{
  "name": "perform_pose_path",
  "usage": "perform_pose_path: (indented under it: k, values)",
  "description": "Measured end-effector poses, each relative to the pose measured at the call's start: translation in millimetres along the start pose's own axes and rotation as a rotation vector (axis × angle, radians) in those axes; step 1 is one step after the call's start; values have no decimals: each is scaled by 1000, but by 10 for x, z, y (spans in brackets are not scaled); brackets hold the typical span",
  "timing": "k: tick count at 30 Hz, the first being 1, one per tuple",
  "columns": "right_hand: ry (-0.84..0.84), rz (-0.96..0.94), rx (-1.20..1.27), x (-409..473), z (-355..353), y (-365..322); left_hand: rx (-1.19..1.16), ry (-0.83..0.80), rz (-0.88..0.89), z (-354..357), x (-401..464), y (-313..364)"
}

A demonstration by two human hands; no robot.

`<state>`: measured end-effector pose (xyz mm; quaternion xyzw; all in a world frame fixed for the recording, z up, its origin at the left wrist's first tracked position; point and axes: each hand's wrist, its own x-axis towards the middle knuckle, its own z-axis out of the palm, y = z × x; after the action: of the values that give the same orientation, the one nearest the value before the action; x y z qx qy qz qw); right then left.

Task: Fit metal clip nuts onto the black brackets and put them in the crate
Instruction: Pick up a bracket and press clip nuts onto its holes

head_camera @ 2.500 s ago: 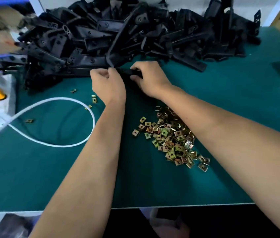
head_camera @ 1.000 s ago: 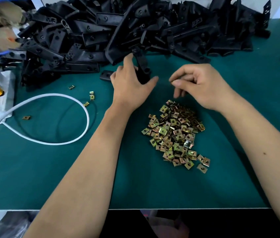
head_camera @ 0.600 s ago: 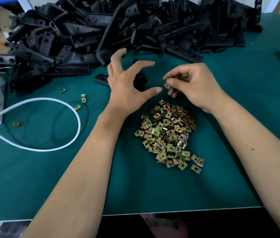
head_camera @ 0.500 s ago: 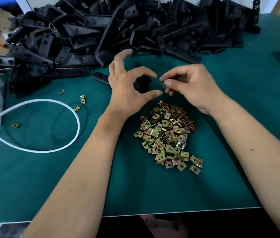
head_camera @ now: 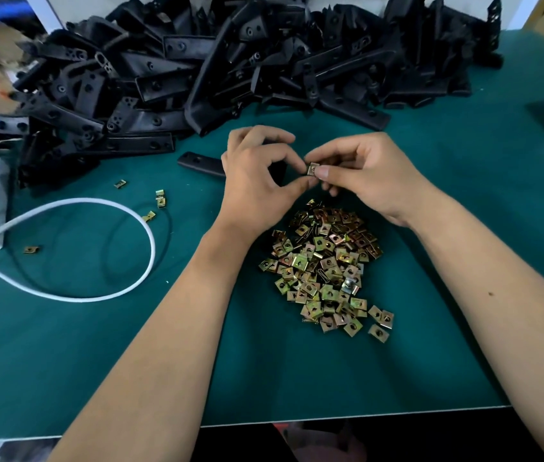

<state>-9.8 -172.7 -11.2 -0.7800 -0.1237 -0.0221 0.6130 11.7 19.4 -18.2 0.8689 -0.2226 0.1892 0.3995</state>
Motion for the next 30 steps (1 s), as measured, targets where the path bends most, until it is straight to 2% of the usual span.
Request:
perform_pose_path:
  k: [7, 17, 26, 30]
  values:
    - [76, -17, -23, -2, -4, 21, 16, -10, 37, -13, 2, 5]
    - [-15, 47, 45, -1, 3, 36, 7, 8, 148, 10, 8, 29]
    - [114, 87, 180, -6, -26, 6, -53, 26, 84, 28, -2, 46]
    - [225, 122, 192, 16, -65, 16, -61, 0, 87, -28, -10, 56]
